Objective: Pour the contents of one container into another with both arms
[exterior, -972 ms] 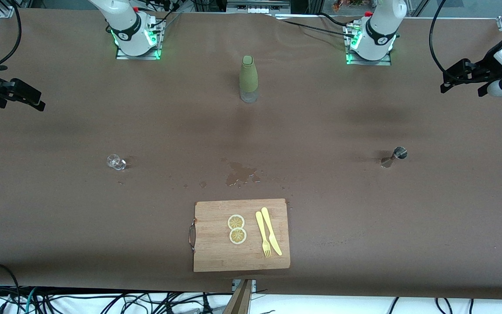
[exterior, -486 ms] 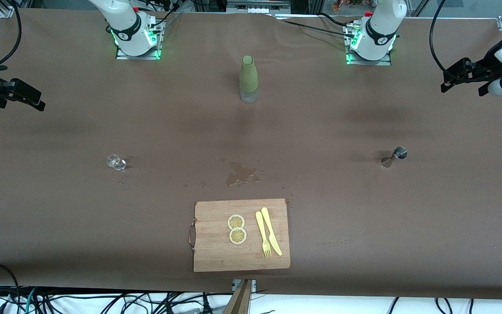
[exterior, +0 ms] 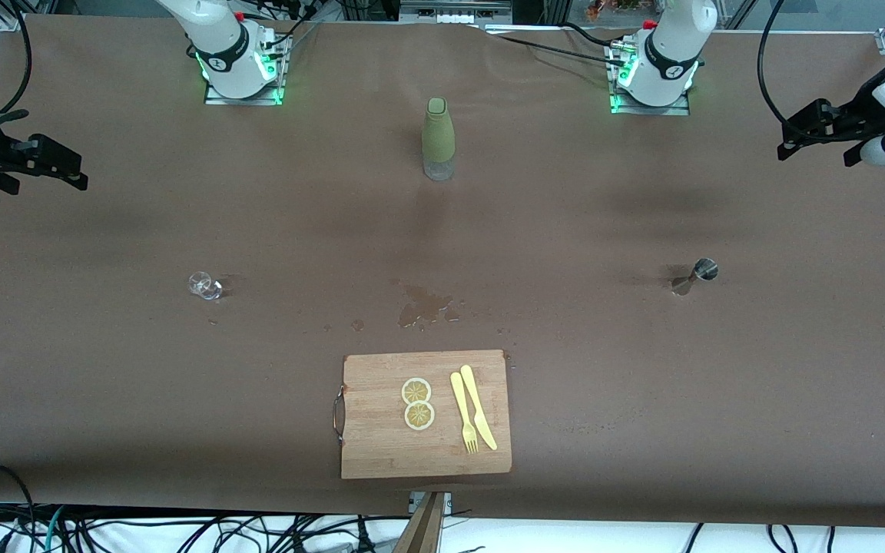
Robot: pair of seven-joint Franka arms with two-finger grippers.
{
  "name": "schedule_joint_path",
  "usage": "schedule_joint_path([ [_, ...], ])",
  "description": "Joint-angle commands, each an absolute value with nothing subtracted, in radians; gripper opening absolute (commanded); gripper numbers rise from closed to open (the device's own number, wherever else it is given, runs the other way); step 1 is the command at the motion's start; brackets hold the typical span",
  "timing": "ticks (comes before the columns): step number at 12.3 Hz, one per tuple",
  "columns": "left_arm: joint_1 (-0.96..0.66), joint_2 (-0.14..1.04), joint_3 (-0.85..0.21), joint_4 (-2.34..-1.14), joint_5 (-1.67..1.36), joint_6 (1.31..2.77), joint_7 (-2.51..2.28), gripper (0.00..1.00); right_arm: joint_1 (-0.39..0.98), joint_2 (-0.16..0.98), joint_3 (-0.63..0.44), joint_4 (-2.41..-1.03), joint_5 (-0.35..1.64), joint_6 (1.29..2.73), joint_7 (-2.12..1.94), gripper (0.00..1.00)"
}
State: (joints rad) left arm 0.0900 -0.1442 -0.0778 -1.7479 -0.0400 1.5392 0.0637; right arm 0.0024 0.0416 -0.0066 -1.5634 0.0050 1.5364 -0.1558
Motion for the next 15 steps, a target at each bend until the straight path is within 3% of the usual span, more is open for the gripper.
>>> schedule_joint_path([
  [1,0.097,-0.158,-0.081,-1.746,-0.028,1.523,0.083,1.00,-0.003,0.061,-0.006,-1.563,0.024,1.497,-0.355,1.00],
  [4,0.097,-0.158,-0.077,-1.746,-0.028,1.526,0.083,1.00,-0.017,0.090,-0.023,-1.563,0.058,1.489,-0.640,1.00],
  [10,0.098,-0.134,-0.074,-1.747,-0.035,1.564,0.128,1.00,-0.167,0.208,-0.040,-1.566,0.342,1.483,-1.105,1.00],
  [15,0.228,-0.061,-0.071,-1.755,-0.130,1.649,0.441,1.00,-0.294,0.357,-0.040,-1.568,0.541,1.445,-1.529,1.00],
])
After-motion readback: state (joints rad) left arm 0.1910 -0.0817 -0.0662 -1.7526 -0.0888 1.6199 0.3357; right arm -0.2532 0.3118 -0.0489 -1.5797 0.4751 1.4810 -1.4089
